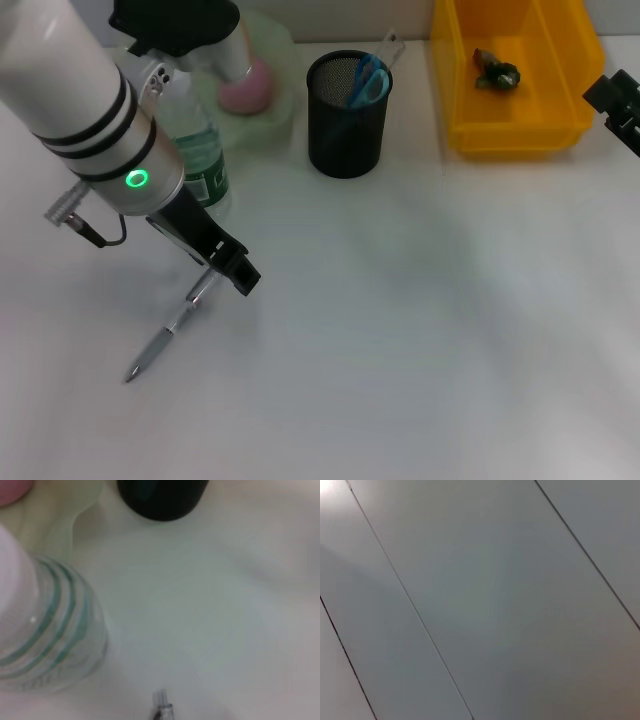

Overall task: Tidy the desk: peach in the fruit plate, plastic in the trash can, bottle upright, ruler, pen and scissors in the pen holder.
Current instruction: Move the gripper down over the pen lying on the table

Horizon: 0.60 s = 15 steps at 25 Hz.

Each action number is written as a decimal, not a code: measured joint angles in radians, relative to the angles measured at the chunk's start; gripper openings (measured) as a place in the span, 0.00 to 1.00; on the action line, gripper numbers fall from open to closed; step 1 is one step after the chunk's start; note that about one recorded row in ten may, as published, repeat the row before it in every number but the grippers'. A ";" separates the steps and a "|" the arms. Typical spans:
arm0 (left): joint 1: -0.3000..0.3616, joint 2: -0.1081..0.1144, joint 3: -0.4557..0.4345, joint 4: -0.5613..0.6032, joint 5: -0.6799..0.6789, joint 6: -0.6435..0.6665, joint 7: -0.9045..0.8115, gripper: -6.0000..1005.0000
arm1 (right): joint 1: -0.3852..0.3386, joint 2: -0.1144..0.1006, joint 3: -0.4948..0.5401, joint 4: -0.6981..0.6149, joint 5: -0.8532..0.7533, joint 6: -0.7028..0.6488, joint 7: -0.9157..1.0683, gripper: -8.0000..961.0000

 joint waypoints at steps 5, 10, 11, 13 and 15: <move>-0.010 0.001 -0.001 -0.058 0.011 -0.048 0.004 0.66 | 0.006 -0.007 -0.001 0.003 0.000 0.010 0.000 0.68; -0.010 0.004 -0.003 -0.084 0.017 -0.062 0.007 0.66 | 0.008 -0.005 -0.001 0.004 0.000 0.012 0.000 0.68; -0.010 0.004 -0.004 -0.088 0.024 -0.065 0.007 0.66 | 0.008 -0.005 -0.001 0.004 0.000 0.012 0.000 0.68; -0.011 0.005 -0.005 -0.102 0.042 -0.073 0.007 0.65 | 0.009 -0.001 -0.001 0.002 0.000 0.012 0.000 0.68; -0.011 0.005 -0.005 -0.117 0.053 -0.080 0.008 0.65 | 0.009 -0.001 -0.001 0.002 0.000 0.012 0.000 0.68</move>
